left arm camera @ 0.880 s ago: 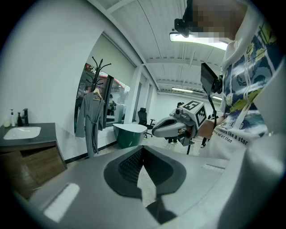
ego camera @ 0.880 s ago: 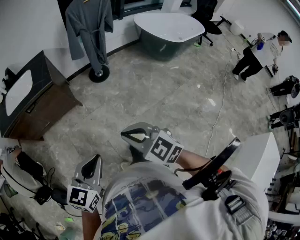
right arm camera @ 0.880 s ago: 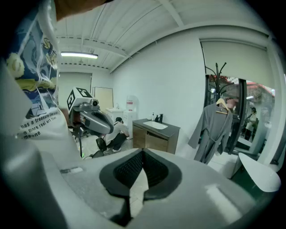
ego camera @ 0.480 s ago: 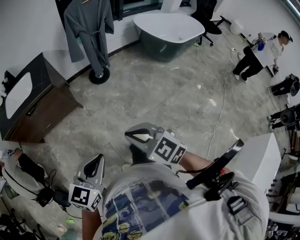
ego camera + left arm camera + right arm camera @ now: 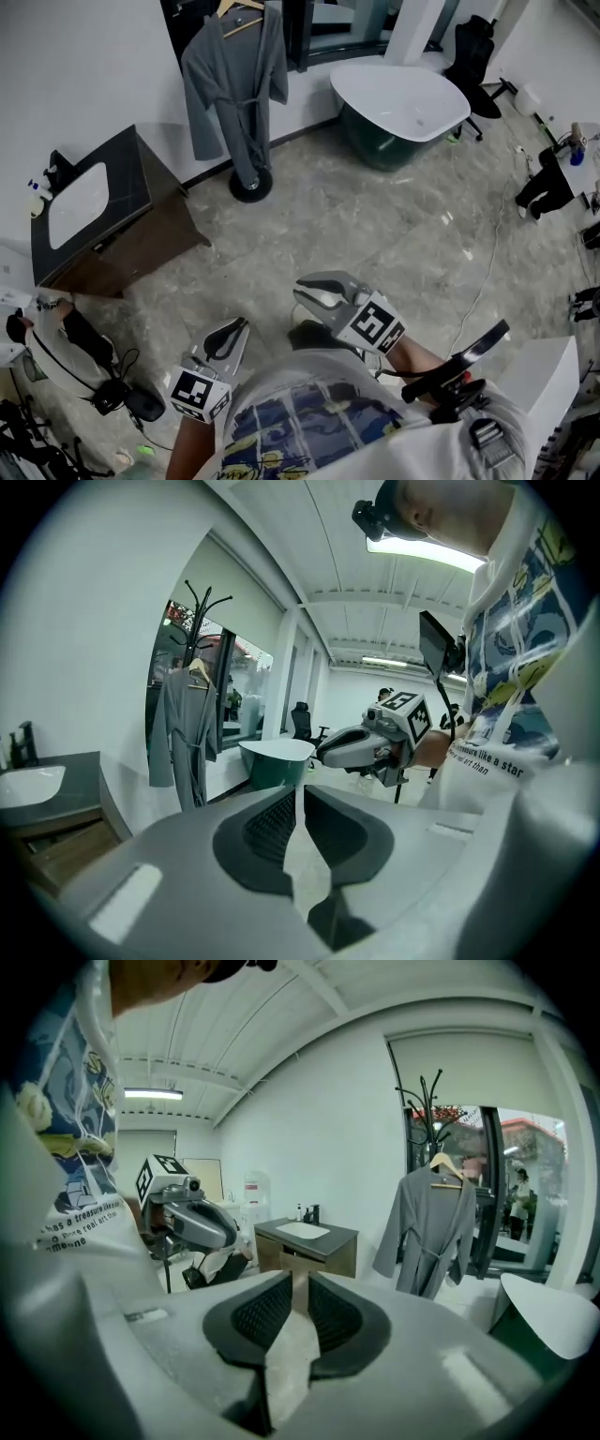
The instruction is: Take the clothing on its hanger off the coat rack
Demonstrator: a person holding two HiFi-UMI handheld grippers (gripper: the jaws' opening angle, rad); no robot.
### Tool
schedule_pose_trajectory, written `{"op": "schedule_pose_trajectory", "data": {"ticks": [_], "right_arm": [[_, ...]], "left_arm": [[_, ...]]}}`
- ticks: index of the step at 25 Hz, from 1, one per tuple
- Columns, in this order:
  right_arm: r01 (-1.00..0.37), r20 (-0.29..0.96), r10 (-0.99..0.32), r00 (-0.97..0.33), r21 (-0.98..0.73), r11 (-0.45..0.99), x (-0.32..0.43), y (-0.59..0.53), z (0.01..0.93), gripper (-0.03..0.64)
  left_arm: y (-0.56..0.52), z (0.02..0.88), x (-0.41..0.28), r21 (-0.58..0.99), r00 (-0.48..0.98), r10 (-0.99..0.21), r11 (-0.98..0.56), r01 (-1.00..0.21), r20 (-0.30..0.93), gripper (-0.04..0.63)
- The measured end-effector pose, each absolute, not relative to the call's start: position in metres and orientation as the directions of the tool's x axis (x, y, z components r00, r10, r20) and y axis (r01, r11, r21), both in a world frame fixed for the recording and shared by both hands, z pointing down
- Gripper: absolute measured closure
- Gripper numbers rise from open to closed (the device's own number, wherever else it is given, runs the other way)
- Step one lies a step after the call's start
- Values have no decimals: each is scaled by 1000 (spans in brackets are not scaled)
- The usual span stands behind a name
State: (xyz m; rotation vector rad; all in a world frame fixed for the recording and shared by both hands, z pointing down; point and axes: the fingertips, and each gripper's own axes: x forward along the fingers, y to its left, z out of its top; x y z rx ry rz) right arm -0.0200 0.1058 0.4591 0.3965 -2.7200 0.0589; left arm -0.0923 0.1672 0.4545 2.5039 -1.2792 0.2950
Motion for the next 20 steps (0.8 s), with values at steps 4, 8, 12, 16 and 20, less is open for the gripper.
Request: {"op": "schedule_pose_trajectory", "data": {"ticks": [4, 8, 12, 16, 20], "right_arm": [[-266, 388, -247, -888, 5, 964, -7, 53, 460, 534], [-279, 391, -280, -877, 62, 958, 10, -17, 457, 515], [-349, 387, -353, -852, 84, 933, 20, -72, 448, 511], [-410, 386, -399, -832, 58, 910, 15, -106, 451, 511], [-481, 407, -455, -792, 44, 876, 7, -137, 458, 509]], "left_arm": [[96, 450, -91, 169, 577, -753, -554, -815, 316, 546], [12, 436, -109, 99, 551, -784, -548, -830, 286, 535], [-62, 414, -133, 71, 539, -797, -542, -837, 272, 514], [-134, 401, -173, 57, 522, -807, -528, -847, 277, 493], [-213, 389, -226, 33, 498, -822, -510, -860, 275, 456]]}}
